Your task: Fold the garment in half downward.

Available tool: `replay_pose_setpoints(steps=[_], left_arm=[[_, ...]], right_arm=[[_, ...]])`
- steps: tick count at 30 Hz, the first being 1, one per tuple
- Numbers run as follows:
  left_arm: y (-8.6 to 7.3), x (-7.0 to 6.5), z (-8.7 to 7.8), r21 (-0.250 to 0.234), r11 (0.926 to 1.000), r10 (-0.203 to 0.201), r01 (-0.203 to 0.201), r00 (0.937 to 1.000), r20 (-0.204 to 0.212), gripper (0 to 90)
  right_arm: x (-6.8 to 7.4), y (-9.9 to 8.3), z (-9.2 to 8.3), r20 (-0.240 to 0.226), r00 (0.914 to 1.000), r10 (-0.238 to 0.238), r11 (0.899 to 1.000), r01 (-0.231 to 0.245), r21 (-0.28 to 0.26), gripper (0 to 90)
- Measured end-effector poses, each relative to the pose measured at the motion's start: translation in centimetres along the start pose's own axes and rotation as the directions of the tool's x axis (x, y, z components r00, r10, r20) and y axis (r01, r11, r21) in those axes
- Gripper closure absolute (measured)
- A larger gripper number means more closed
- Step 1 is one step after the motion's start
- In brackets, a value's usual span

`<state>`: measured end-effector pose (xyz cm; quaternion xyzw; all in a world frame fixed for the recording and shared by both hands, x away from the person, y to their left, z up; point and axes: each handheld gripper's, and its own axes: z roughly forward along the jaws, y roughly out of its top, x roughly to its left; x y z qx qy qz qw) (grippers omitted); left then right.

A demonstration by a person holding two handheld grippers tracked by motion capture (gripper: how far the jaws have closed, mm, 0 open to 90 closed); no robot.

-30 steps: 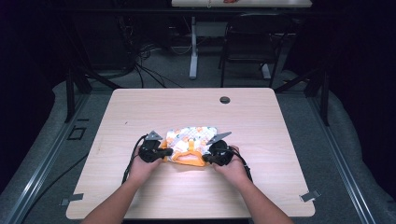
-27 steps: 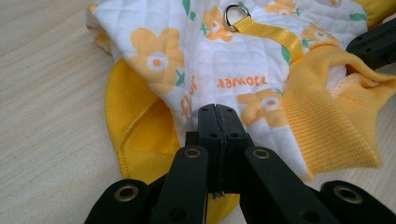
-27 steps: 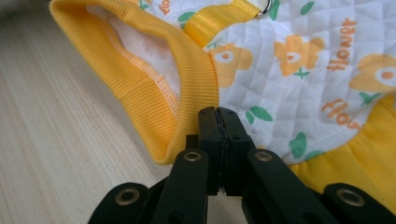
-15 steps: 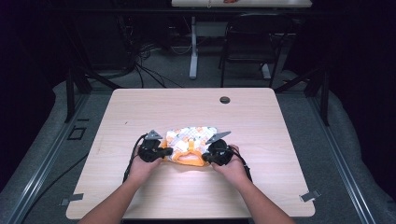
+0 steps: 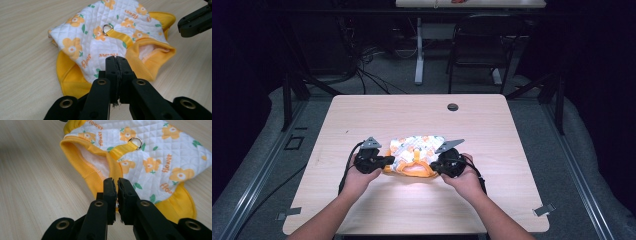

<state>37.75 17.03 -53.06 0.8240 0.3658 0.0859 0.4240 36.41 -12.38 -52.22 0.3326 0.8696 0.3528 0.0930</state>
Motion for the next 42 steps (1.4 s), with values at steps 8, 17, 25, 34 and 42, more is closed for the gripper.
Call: replay_pose_setpoints(steps=[8,17,25,34,42], left_arm=[[-1.1,-0.5,-2.0,-0.019,0.9997,0.014,-0.014,0.9998,0.012,80.3],[-3.3,-0.5,-4.2,-0.032,0.9995,0.002,-0.003,0.9999,-0.014,68.7],[-5.5,-0.7,-5.3,-0.027,0.9996,-0.004,0.002,0.9986,-0.054,63.0],[-8.1,-1.2,-5.1,-0.007,0.9998,0.016,-0.017,0.9972,-0.073,60.7],[-9.2,-0.6,-4.8,-0.006,0.9999,-0.009,0.008,0.9959,-0.090,59.8]], right_arm=[[0.3,-0.9,-1.9,0.017,0.9999,-0.003,1.000,0.004,-0.026,81.6],[1.2,-2.6,-4.2,0.034,0.9994,-0.012,0.998,0.013,-0.053,74.2],[1.7,-4.8,-4.8,0.058,0.9983,-0.003,0.999,0.006,-0.049,68.6],[2.8,-7.1,-4.2,0.062,0.9979,0.015,0.999,-0.012,-0.047,62.3],[3.0,-8.2,-3.3,0.086,0.9962,0.014,0.998,-0.009,-0.057,58.8]])
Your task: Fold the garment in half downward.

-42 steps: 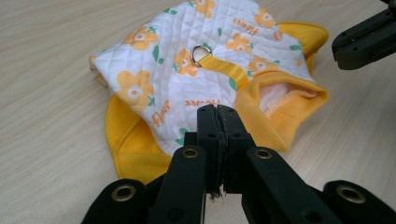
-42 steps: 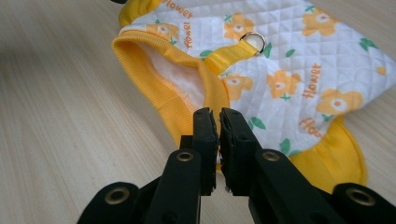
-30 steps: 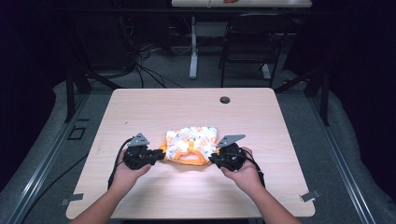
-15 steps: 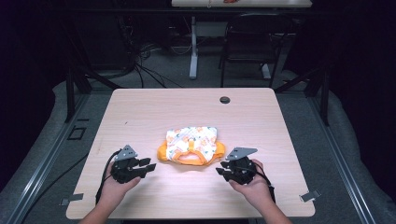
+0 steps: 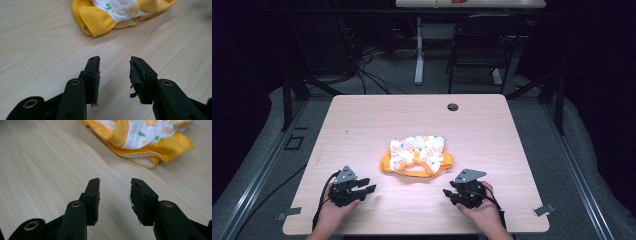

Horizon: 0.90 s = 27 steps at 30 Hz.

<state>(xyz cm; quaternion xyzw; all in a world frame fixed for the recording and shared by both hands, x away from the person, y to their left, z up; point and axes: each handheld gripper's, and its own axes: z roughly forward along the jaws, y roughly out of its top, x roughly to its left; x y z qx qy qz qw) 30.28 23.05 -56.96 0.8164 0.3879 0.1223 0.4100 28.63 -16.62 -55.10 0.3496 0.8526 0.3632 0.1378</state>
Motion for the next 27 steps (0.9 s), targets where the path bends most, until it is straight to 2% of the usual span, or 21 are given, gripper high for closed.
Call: replay_pose_setpoints(steps=[4,9,12,19,23,27], left_arm=[[-0.3,0.1,0.4,-0.002,1.0000,-0.005,0.004,1.0000,-0.007,59.4],[-0.5,-0.2,0.5,0.002,0.9997,0.023,-0.023,0.9997,-0.012,58.5],[-0.6,-0.4,0.6,0.004,0.9996,0.027,-0.027,0.9996,-0.013,58.0],[-0.6,-0.5,0.7,0.006,0.9992,0.040,-0.040,0.9990,-0.022,57.2],[-0.6,-0.6,0.7,0.009,0.9992,0.038,-0.038,0.9990,-0.022,56.7],[-0.6,-0.7,0.8,0.012,0.9984,0.056,-0.056,0.9980,-0.029,55.5]], right_arm=[[-0.1,-0.6,0.4,-0.001,1.0000,0.007,1.000,-0.007,0.003,57.7],[-0.3,-1.2,0.6,0.000,0.9998,0.018,1.000,-0.018,-0.013,57.0],[-0.3,-1.5,0.8,0.002,0.9997,0.026,1.000,-0.026,-0.016,57.0],[-0.3,-1.8,1.3,0.025,0.9997,0.000,1.000,0.000,0.009,56.5],[-0.1,-1.8,1.4,0.020,0.9998,-0.009,1.000,0.009,0.017,56.2],[-0.1,-1.7,1.5,0.018,0.9998,-0.010,1.000,0.010,0.007,56.0]])
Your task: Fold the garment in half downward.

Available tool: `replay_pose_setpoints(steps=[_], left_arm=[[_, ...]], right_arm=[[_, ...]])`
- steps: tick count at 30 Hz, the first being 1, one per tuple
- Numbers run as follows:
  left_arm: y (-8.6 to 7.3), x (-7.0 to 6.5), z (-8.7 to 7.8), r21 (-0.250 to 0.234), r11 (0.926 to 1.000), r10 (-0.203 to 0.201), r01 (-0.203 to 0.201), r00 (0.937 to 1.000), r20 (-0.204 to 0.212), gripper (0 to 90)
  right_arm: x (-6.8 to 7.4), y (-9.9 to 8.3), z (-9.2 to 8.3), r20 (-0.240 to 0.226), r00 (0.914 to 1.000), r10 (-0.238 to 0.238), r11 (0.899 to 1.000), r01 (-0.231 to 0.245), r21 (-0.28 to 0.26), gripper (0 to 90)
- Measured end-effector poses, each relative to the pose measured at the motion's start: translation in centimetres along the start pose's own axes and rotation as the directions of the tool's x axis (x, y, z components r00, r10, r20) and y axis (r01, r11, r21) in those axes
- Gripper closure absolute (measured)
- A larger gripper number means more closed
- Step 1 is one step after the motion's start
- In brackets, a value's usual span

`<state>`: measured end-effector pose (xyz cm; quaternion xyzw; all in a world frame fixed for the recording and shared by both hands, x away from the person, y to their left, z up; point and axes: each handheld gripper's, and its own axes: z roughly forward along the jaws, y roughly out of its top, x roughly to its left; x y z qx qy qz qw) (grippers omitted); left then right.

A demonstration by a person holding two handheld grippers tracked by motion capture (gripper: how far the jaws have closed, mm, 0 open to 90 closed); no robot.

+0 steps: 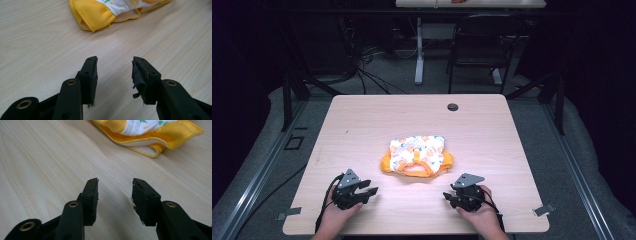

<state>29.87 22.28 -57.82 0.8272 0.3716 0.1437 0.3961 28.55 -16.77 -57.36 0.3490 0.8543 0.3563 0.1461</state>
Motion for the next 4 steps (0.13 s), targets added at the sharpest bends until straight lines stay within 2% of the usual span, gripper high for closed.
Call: replay_pose_setpoints(steps=[4], left_arm=[[0.07,-0.18,0.13,0.002,0.9998,0.019,-0.019,0.9998,-0.009,54.8]], right_arm=[[-0.07,-0.05,0.07,0.011,0.9999,-0.007,1.000,0.007,0.007,56.0]])
